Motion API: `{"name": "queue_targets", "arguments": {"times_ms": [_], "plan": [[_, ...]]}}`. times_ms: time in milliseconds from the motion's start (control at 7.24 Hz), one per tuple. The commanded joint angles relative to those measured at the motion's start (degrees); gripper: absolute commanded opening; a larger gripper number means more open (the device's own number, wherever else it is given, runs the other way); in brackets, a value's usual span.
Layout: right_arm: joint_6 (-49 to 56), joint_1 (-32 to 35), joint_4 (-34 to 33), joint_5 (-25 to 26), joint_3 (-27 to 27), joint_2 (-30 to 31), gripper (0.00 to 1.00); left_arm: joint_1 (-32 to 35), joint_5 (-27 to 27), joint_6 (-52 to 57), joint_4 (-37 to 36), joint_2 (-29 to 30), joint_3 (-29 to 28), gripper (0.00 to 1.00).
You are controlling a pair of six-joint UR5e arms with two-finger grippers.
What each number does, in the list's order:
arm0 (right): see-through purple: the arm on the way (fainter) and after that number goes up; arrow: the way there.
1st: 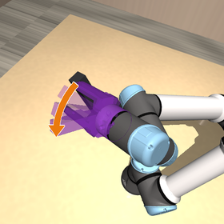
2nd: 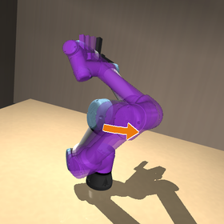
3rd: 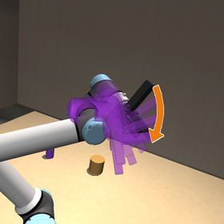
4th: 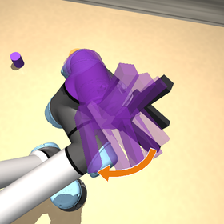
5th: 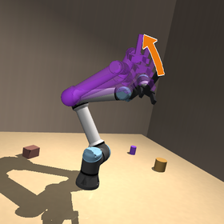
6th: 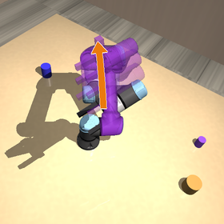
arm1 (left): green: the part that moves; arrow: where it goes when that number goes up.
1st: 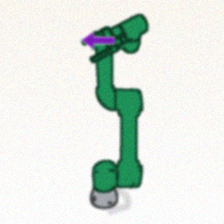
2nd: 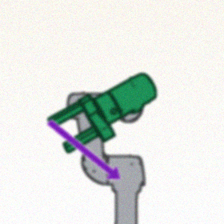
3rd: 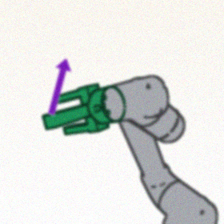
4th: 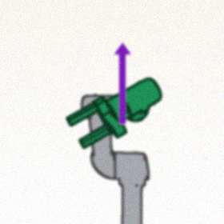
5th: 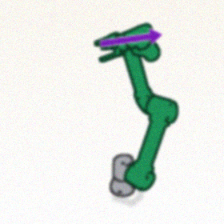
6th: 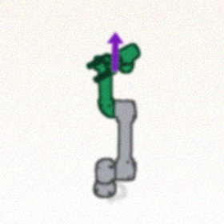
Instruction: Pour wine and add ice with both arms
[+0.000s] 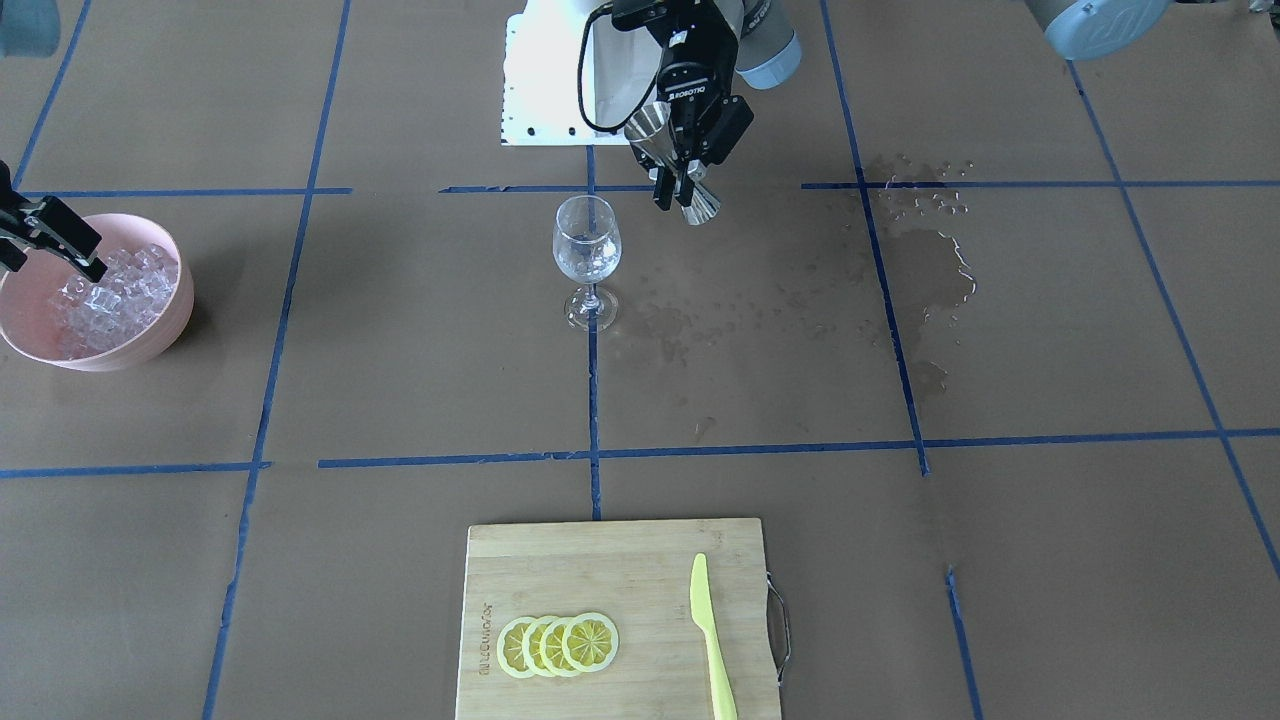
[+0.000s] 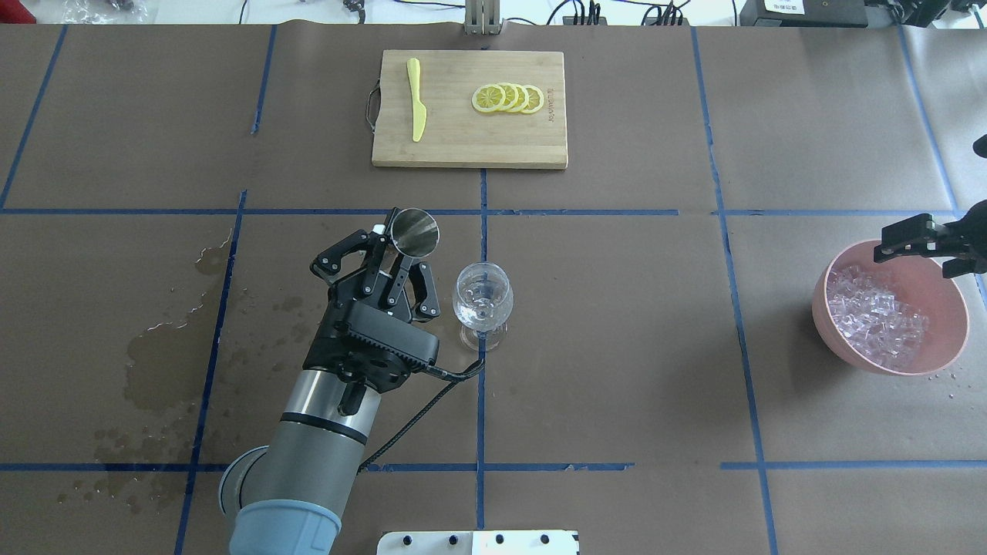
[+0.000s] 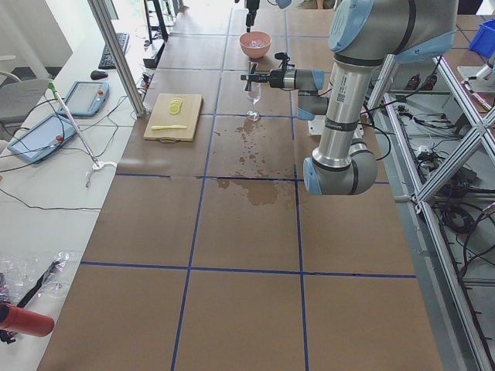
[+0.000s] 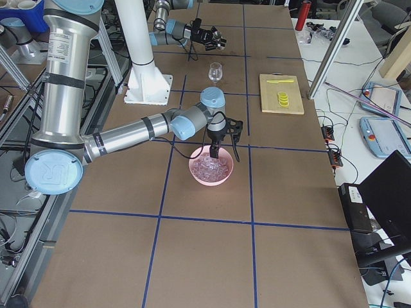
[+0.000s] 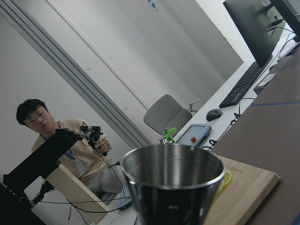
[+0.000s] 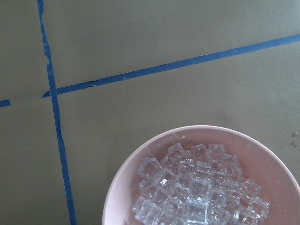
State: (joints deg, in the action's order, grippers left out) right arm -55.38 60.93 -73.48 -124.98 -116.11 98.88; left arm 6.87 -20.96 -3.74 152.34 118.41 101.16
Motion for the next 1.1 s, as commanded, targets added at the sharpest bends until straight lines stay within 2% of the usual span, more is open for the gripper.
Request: {"name": "queue_targets", "arguments": {"times_ms": [0,276,552,966], "plan": [[0.01,-0.02,0.00,0.00,0.01,0.00,1.00,0.16,-0.14,-3.81,3.30,-1.33,0.09,0.00],[-0.08,-0.02,0.00,0.00,0.01,0.00,1.00,0.43,-1.53,-3.82,4.18,-2.64,0.35,0.00],[0.01,-0.02,0.00,0.00,0.01,0.00,1.00,0.52,-5.74,-3.90,14.17,-6.15,1.05,0.00],[-0.08,-0.11,0.00,0.00,0.10,0.00,1.00,0.69,-5.32,-4.34,14.91,-8.27,1.84,0.00]]}}
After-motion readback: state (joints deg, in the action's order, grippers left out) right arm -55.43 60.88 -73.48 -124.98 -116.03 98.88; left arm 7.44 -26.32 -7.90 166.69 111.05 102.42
